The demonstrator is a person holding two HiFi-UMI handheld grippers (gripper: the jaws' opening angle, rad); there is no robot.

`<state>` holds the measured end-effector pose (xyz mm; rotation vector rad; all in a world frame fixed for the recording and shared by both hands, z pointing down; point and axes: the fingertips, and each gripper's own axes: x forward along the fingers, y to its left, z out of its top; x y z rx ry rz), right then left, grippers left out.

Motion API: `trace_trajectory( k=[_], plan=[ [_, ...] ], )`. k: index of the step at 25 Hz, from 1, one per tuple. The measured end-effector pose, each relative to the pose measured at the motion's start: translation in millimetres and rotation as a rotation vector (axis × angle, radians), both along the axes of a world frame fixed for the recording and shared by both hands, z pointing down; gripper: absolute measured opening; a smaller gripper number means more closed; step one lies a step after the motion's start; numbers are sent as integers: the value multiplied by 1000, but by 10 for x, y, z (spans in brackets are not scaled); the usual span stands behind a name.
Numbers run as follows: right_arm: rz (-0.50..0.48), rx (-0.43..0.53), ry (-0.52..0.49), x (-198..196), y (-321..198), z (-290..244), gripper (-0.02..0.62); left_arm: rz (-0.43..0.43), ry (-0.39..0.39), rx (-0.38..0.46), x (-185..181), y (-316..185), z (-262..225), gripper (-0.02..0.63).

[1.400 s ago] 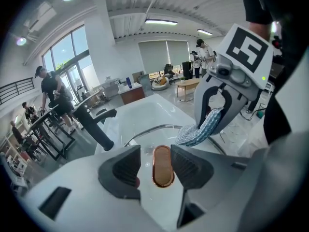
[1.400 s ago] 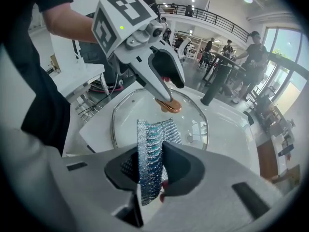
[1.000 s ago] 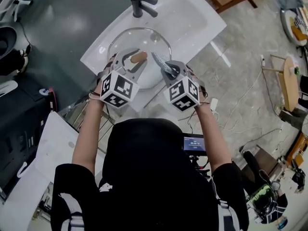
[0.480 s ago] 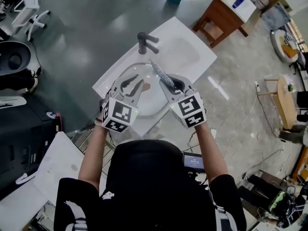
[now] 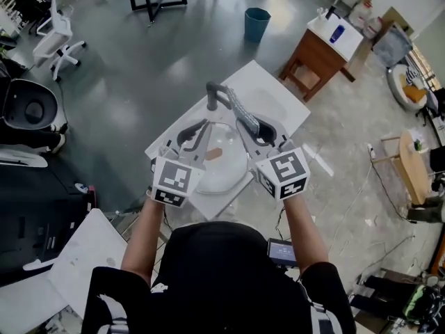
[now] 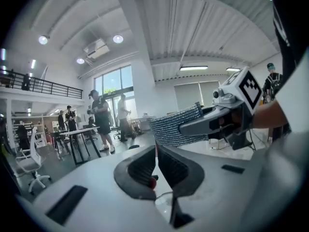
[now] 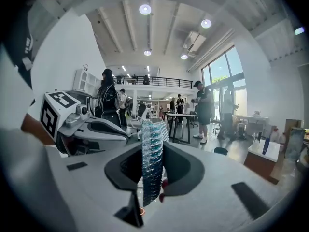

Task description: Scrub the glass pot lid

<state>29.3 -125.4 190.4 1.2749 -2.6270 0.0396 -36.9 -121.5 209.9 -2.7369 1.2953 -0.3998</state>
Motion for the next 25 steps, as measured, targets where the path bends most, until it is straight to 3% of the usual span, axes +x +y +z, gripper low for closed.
trace_trajectory(
  k=[4, 8, 13, 25],
  plan=[
    [5, 37, -52, -23, 0, -267, 72, -10, 101, 23, -24, 15, -356, 12],
    [9, 65, -132, 4, 38, -561, 72, -16, 150, 47, -57, 53, -618, 11],
    [7, 78, -216, 77, 63, -774, 69, -19, 241, 8, -125, 60, -862, 11],
    [35, 108, -171, 147, 20, -729, 69, -26, 236, 30, -74, 45, -848, 11]
  ],
)
